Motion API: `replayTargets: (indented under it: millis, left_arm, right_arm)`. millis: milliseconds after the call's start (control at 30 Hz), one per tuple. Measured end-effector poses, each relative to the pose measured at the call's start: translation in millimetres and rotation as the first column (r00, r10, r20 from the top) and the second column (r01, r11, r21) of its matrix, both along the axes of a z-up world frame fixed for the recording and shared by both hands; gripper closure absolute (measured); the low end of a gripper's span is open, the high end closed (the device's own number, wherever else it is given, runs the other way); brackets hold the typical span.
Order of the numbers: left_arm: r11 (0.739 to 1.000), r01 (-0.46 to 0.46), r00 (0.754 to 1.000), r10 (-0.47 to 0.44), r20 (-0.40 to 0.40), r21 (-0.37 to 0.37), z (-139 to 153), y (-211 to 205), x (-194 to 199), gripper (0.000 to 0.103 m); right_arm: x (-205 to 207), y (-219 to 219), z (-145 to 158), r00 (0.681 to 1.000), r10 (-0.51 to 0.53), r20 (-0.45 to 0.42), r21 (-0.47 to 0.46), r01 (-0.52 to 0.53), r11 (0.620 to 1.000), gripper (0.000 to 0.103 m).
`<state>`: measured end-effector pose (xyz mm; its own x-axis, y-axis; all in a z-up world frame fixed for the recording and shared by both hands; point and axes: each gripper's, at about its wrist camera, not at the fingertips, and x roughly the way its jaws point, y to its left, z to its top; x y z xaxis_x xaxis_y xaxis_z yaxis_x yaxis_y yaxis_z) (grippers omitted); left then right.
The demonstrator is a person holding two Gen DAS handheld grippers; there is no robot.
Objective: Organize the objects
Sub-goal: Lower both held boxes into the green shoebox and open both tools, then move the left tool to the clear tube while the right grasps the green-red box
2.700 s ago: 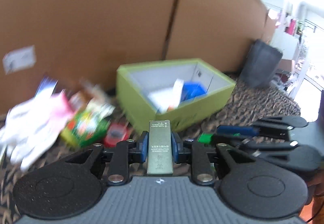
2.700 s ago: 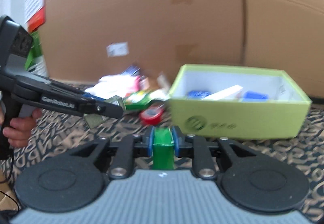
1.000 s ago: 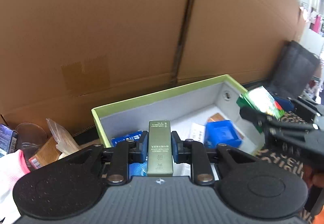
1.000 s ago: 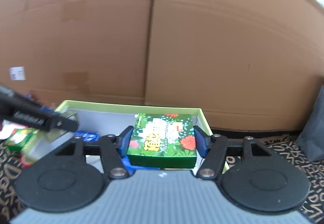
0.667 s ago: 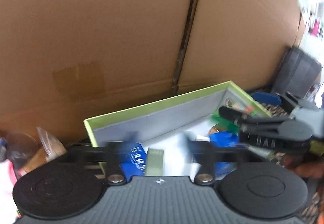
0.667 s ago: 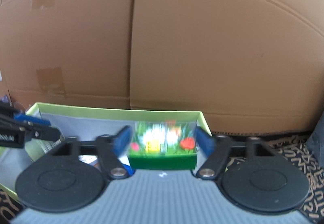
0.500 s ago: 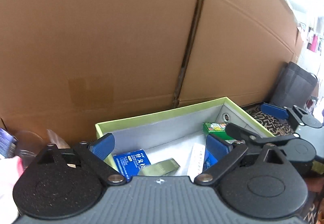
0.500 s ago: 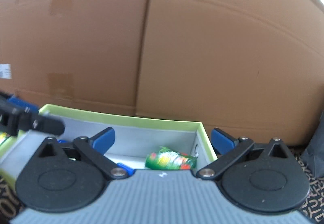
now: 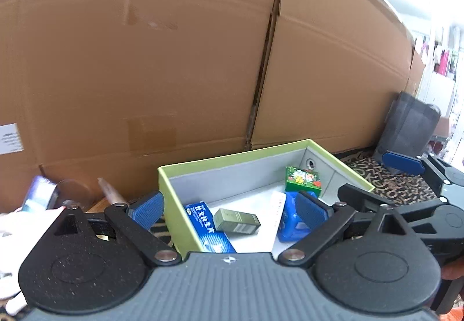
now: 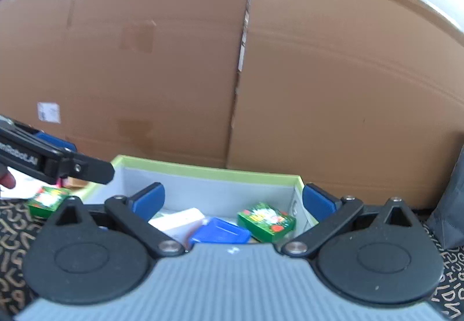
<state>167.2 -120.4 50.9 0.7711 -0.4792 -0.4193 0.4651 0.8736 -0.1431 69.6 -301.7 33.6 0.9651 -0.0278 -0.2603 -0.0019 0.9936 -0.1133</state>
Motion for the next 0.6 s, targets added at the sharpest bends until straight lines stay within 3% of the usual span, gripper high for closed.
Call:
replayTargets:
  millis: [267,467,600]
  left_arm:
    - [0.999,-0.031,0.999,0.031,0.016,-0.008,-10,49,-51,0.003]
    - [0.993,-0.121,0.993,0.121,0.013,0.008,-27,92,-87,0.003]
    - [0.983,-0.183,0.983,0.183,-0.034,0.01,-42,121,-98,0.003]
  right_arm:
    - [-58,40,1,0.99,0.135,0.048,0.045,-0.137,0.99,0.0]
    - [-75,85,-22,0.975,0.223,0.012,0.011,-0.223,0.975,0.0]
    - [-74,116,-40,0.957,0.287,-0.052,-0.013,-0.288,0.958,0.0]
